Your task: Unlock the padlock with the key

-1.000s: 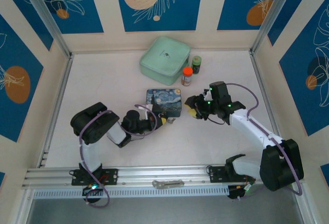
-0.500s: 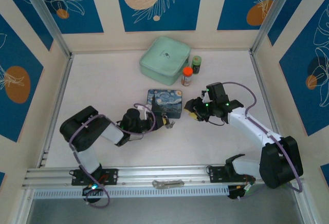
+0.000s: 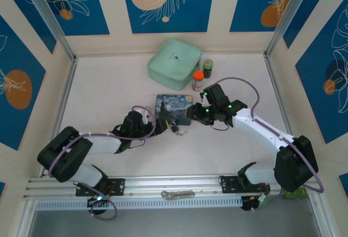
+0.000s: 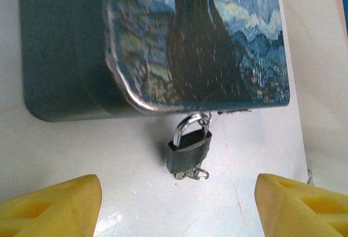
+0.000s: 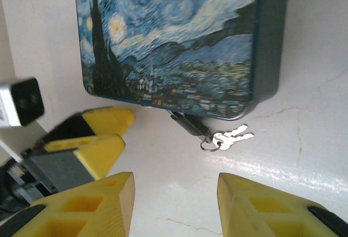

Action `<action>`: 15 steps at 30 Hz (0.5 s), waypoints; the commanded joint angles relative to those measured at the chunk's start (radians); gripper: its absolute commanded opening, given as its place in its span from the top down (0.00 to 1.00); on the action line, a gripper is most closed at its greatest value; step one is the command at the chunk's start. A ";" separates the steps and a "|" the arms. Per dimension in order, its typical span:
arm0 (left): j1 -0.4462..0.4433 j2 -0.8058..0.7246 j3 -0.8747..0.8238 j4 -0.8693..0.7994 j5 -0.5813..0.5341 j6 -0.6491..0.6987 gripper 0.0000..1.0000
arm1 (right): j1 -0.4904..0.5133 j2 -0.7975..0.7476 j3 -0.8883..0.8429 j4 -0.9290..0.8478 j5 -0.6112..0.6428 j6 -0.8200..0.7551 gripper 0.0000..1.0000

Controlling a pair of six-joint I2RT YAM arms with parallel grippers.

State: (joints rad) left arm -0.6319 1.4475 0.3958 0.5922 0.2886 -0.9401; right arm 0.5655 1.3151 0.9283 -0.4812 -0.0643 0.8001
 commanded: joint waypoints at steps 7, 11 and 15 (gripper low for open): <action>0.002 0.143 0.029 0.180 0.072 -0.033 0.34 | 0.184 0.161 0.087 -0.101 0.205 -0.157 0.59; -0.049 0.258 0.028 0.372 0.042 -0.073 0.34 | 0.192 0.141 0.063 -0.078 0.223 -0.145 0.60; -0.092 0.376 0.041 0.521 -0.022 -0.090 0.35 | 0.182 0.081 0.021 -0.055 0.235 -0.133 0.60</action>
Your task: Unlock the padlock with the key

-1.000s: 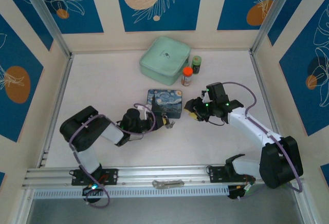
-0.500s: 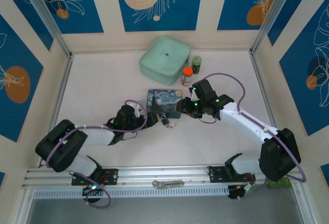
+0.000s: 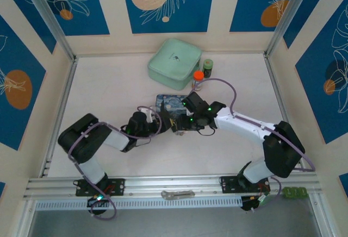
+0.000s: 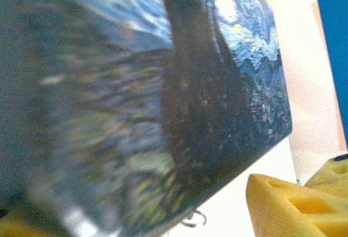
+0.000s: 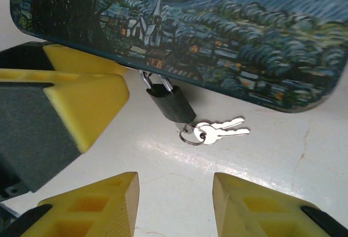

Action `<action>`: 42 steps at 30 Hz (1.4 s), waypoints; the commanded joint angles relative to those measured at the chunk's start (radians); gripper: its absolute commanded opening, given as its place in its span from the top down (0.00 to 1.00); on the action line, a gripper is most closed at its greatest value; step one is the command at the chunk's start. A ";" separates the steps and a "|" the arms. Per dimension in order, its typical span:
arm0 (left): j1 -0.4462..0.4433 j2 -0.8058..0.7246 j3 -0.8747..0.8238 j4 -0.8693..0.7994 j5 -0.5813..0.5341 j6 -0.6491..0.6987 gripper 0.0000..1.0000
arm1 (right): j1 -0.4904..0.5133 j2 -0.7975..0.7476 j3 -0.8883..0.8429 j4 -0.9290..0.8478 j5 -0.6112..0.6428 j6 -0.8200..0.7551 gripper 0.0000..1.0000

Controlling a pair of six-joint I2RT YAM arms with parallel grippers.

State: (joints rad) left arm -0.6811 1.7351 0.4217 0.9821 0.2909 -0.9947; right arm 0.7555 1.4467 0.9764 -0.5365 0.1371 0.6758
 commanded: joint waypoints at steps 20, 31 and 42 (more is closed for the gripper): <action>-0.132 0.185 0.093 0.008 -0.033 -0.050 0.42 | -0.096 -0.142 -0.120 0.066 -0.022 0.042 0.63; -0.133 0.224 0.126 0.053 -0.044 -0.078 1.00 | -0.087 -0.173 -0.233 0.187 -0.040 -0.060 0.65; -0.141 0.208 0.141 -0.017 -0.081 -0.125 0.60 | -0.180 -0.238 -0.294 0.206 -0.030 -0.083 0.65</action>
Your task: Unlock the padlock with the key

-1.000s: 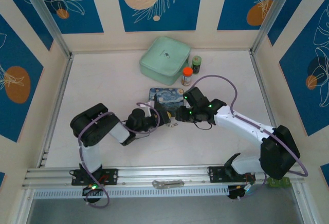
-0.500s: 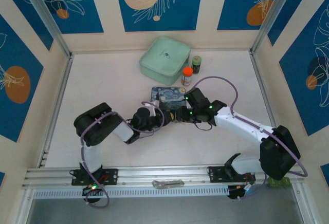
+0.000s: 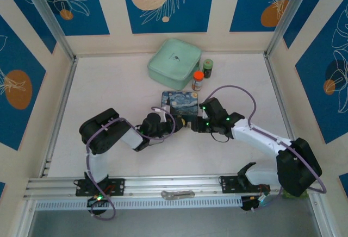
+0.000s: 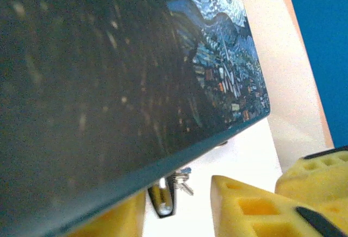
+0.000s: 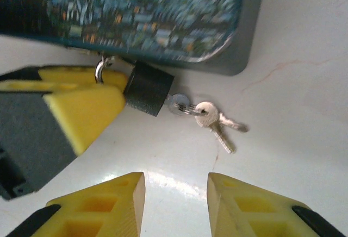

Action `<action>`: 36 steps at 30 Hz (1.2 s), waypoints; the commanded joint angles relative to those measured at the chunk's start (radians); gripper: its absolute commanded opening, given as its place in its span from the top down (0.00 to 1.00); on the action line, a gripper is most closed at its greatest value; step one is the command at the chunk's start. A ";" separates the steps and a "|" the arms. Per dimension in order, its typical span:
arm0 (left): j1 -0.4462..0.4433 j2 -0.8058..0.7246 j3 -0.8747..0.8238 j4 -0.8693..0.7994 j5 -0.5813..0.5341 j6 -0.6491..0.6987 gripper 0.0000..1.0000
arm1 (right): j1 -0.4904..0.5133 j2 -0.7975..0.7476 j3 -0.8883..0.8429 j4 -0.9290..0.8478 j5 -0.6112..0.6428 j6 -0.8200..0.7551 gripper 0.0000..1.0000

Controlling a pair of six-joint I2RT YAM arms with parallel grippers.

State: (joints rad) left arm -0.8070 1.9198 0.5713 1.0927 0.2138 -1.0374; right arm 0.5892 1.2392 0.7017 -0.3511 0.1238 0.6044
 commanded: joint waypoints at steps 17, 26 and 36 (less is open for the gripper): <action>-0.171 0.038 0.033 -0.261 -0.335 -0.276 0.54 | -0.040 -0.189 -0.099 0.054 0.025 0.057 0.65; -0.119 -0.063 -0.015 -0.308 -0.347 -0.228 0.51 | -0.058 -0.254 -0.122 0.046 0.024 0.066 0.65; -0.060 -0.396 -0.011 -0.723 -0.376 0.044 0.41 | -0.052 -0.192 -0.105 0.104 -0.022 0.064 0.65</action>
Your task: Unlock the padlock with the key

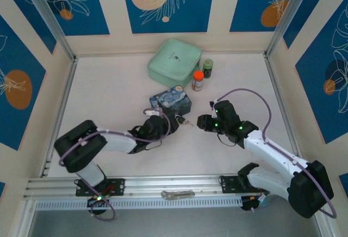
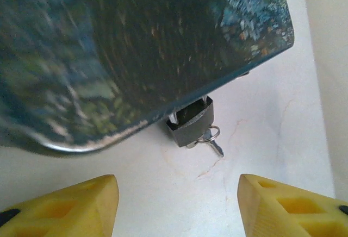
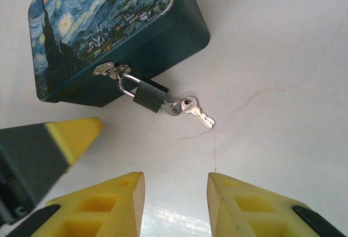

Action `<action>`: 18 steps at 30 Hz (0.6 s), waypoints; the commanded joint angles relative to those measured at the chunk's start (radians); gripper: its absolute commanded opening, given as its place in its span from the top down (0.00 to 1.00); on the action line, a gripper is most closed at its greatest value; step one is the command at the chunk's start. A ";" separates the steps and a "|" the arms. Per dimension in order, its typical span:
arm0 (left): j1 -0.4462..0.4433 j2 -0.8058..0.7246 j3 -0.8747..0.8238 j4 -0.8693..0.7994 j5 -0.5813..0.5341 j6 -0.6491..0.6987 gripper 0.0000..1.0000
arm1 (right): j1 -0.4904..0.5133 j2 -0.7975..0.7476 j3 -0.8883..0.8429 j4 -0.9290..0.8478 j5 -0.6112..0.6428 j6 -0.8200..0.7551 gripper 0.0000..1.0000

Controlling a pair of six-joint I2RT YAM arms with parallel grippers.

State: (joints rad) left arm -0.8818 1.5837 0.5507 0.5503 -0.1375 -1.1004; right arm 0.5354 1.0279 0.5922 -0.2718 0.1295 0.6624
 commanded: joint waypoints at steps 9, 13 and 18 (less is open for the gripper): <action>-0.073 -0.004 0.068 -0.113 -0.113 0.033 0.40 | 0.012 0.060 0.017 0.049 -0.027 0.017 0.64; -0.122 0.089 0.103 -0.044 -0.208 -0.036 0.40 | 0.011 0.062 0.001 0.094 -0.046 0.005 0.61; -0.127 0.233 0.123 0.144 -0.235 -0.087 0.38 | 0.006 0.105 0.034 0.096 -0.088 -0.039 0.61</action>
State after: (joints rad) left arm -1.0077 1.7493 0.6533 0.5621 -0.3161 -1.1461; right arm 0.5419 1.1194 0.5964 -0.1932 0.0887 0.6540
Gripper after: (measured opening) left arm 0.601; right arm 0.385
